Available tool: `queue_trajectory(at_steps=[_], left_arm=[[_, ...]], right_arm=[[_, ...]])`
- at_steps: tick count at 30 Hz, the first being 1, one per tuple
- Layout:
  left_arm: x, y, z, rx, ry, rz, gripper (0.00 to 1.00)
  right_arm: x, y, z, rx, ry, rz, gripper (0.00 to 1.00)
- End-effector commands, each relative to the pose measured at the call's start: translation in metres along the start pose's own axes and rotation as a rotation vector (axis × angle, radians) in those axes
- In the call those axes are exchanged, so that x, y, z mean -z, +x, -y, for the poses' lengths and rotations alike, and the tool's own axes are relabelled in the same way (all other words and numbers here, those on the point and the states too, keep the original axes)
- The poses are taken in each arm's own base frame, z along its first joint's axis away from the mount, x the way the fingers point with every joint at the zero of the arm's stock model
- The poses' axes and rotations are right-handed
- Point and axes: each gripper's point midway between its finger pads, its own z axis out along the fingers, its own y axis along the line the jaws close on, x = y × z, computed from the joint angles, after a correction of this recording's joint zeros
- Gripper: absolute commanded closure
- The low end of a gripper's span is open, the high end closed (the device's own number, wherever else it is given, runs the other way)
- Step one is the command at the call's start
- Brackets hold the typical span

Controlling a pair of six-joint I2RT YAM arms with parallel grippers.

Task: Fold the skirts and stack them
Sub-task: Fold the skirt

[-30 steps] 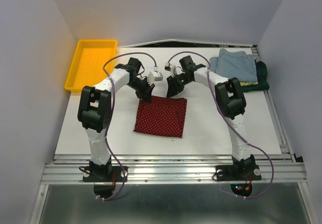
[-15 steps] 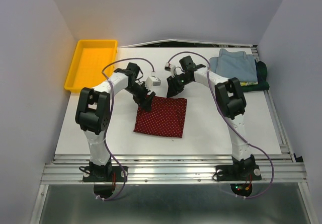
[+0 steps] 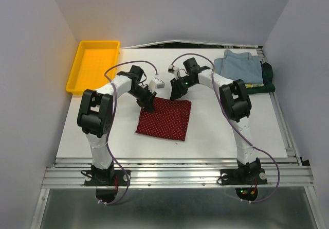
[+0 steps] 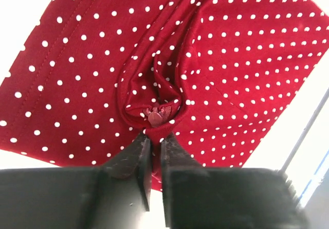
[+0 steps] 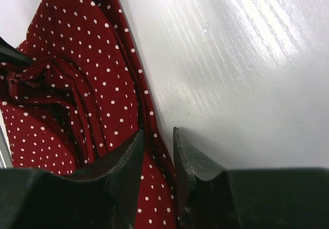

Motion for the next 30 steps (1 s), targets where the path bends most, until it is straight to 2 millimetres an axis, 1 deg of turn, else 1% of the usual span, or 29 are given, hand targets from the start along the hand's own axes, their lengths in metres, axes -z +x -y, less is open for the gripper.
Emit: queue_trajectory(at_steps=[1, 6, 11, 15, 21, 26, 30], left_arm=[[0.019, -0.028, 0.009, -0.08, 0.009, 0.078, 1.0], [0.027, -0.037, 0.018, -0.123, 0.024, 0.115, 1.0], [0.032, -0.046, 0.016, -0.155, 0.004, 0.143, 1.0], [0.038, -0.06, 0.014, -0.187, -0.015, 0.175, 1.0], [0.04, -0.076, 0.004, -0.187, -0.044, 0.212, 1.0], [0.037, -0.09, -0.005, -0.168, -0.062, 0.262, 1.0], [0.034, -0.093, -0.013, -0.147, -0.075, 0.28, 1.0]], right_arm=[[-0.013, 0.026, 0.0, -0.041, -0.034, -0.055, 0.65], [-0.015, 0.031, -0.002, -0.054, -0.053, -0.062, 0.66], [-0.018, 0.038, -0.003, -0.065, -0.07, -0.072, 0.68], [-0.019, 0.042, -0.004, -0.071, -0.078, -0.079, 0.68], [-0.019, 0.046, -0.004, -0.072, -0.081, -0.085, 0.68], [-0.019, 0.047, -0.004, -0.065, -0.08, -0.086, 0.69], [-0.019, 0.048, -0.004, -0.06, -0.077, -0.089, 0.69]])
